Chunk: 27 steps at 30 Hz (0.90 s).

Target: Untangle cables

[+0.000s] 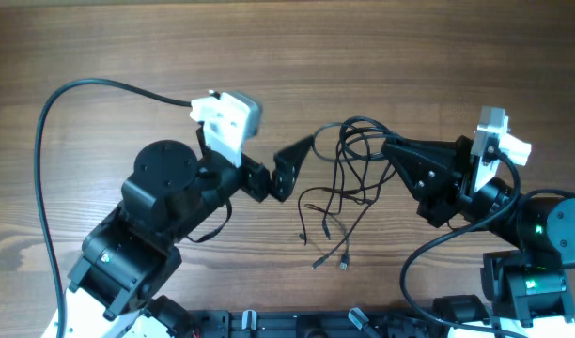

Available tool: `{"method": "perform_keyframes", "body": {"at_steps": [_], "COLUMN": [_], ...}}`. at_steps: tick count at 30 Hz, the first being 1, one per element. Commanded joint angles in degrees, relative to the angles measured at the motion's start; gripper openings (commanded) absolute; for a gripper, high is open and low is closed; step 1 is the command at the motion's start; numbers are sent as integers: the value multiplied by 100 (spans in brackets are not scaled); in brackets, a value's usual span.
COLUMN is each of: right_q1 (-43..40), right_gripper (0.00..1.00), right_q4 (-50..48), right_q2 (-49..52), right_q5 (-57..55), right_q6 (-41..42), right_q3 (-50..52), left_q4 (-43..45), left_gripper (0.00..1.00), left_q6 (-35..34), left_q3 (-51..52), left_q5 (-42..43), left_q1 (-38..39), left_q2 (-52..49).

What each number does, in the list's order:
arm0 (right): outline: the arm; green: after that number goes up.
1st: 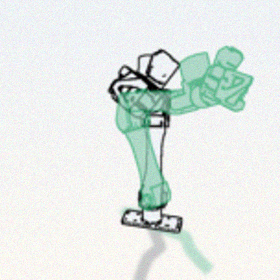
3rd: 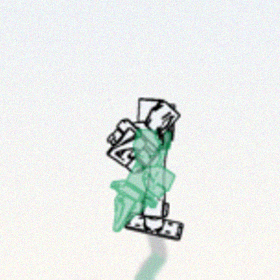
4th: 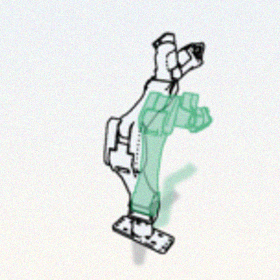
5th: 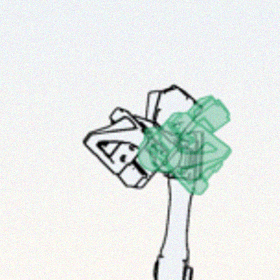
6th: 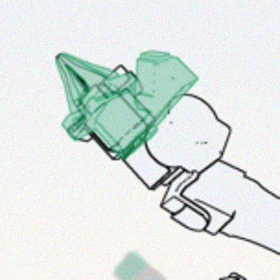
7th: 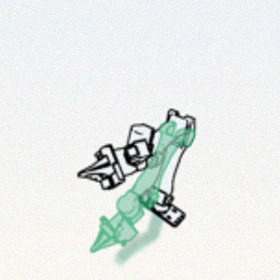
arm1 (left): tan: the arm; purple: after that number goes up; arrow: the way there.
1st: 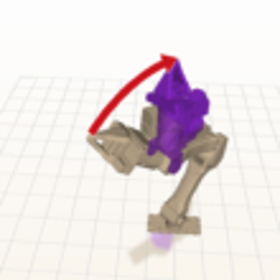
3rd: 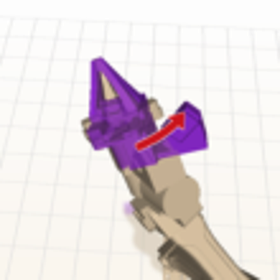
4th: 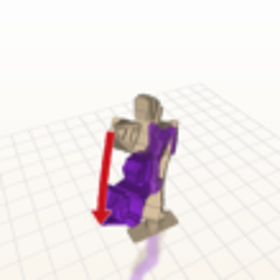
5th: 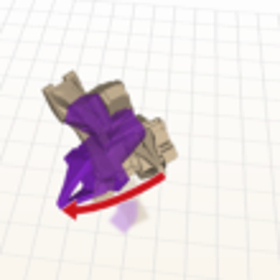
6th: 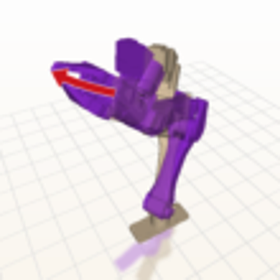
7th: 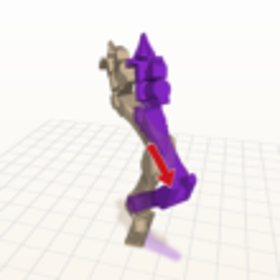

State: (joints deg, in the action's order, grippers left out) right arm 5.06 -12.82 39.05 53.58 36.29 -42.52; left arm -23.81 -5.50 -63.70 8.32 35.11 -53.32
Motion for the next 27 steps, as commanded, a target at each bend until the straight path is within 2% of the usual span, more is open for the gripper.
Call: {"method": "perform_keyframes", "body": {"at_steps": [1, 8, 11, 13, 16, 20, 27], "right_q1": [-20, -20, -20, -20, -20, -20, -20], "right_gripper": [4, 4, 4, 4, 4, 4, 4], "right_q4": [-31, 9, 9, 7, 7, 7, 138], "right_q2": [-13, -13, -13, -13, -13, -13, -13], "right_q5": [96, 92, 92, 92, 92, 94, 92], "right_q6": [-11, -31, -31, -31, -33, -31, -33], "right_q3": [-50, -50, -50, -50, -50, -50, -50], "left_q4": [0, 433, 461, 522, 573, 566, 1021], "left_gripper": [100, 100, 100, 100, 100, 100, 100], "left_q6": [1460, 1558, 1294, 1250, 1239, 1438, 1207], "left_q3": [-28, -28, -28, -28, -28, -28, -31], "left_q5": [691, 535, -876, -1078, -809, 640, 691], "left_q1": [-11, -13, -13, -13, -11, -11, -13], "left_q2": [-55, 48, 243, 295, 308, 170, 33]}}
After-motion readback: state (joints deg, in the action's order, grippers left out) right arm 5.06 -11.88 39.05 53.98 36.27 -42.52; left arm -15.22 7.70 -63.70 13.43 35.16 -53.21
